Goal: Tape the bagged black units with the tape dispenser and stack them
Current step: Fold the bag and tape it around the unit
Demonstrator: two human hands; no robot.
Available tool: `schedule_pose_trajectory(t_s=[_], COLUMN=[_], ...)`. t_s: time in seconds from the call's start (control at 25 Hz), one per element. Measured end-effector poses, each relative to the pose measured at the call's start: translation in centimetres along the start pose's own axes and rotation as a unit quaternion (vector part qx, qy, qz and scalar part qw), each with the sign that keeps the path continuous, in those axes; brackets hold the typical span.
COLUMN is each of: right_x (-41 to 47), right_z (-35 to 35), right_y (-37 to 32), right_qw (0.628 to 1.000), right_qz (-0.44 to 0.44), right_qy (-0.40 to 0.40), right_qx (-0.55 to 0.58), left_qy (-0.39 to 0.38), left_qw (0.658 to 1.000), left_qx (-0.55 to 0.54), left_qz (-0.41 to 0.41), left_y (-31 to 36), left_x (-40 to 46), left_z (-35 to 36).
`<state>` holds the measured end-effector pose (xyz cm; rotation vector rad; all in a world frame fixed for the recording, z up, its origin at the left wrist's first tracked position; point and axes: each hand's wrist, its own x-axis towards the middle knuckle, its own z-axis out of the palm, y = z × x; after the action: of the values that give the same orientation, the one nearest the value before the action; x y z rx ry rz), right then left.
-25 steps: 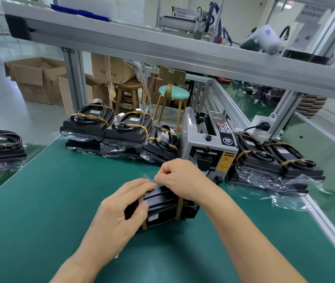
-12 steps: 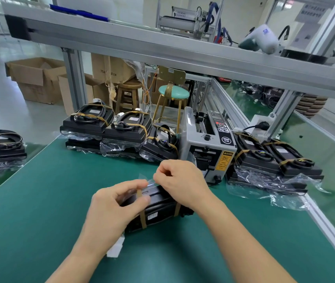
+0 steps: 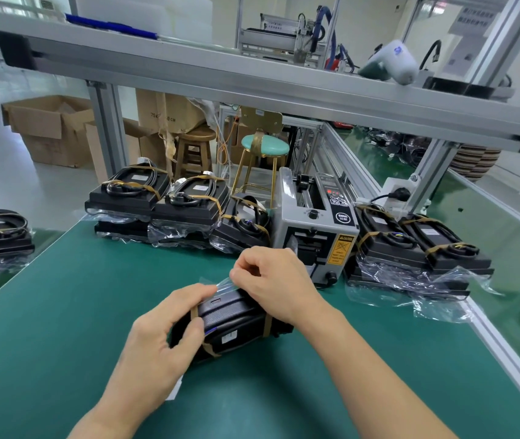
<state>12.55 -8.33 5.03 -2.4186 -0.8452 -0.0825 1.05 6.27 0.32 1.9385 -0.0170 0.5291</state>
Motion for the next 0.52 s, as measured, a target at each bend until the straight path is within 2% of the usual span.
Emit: schedule_pose_trajectory(t_s=[0.12, 0.16, 0.24, 0.32, 0.36, 0.44, 0.52], right_x=[0.0, -0.4, -1.6, -2.9, -3.2, -2.9, -1.4], right_z=[-0.3, -0.3, -0.9, -1.7, -2.1, -2.3, -1.7], right_y=[-0.6, -0.6, 0.6, 3.3, 4.7, 7.0, 8.0], right_qw=[0.999, 0.998, 0.978, 0.936, 0.911, 0.87, 0.851], right_qz=[-0.033, -0.053, -0.049, 0.072, 0.165, 0.313, 0.359], right_qy=[-0.002, 0.039, 0.193, 0.314, 0.328, 0.295, 0.269], right_qx=[0.009, 0.021, 0.065, 0.141, 0.185, 0.24, 0.274], left_qy=[-0.02, -0.01, 0.008, 0.013, 0.016, 0.036, 0.07], left_qw=[0.999, 1.0, 1.0, 1.0, 1.0, 0.999, 0.997], left_qx=[0.024, 0.024, 0.002, 0.002, 0.012, 0.022, 0.028], left_qz=[0.021, 0.016, -0.001, -0.001, 0.006, 0.013, 0.017], left_y=[-1.2, -1.6, -2.2, -2.5, -2.4, -2.0, -1.7], left_x=[-0.1, -0.1, 0.2, 0.3, 0.2, 0.0, -0.5], left_z=[-0.4, -0.5, -0.6, -0.4, -0.2, 0.3, 0.8])
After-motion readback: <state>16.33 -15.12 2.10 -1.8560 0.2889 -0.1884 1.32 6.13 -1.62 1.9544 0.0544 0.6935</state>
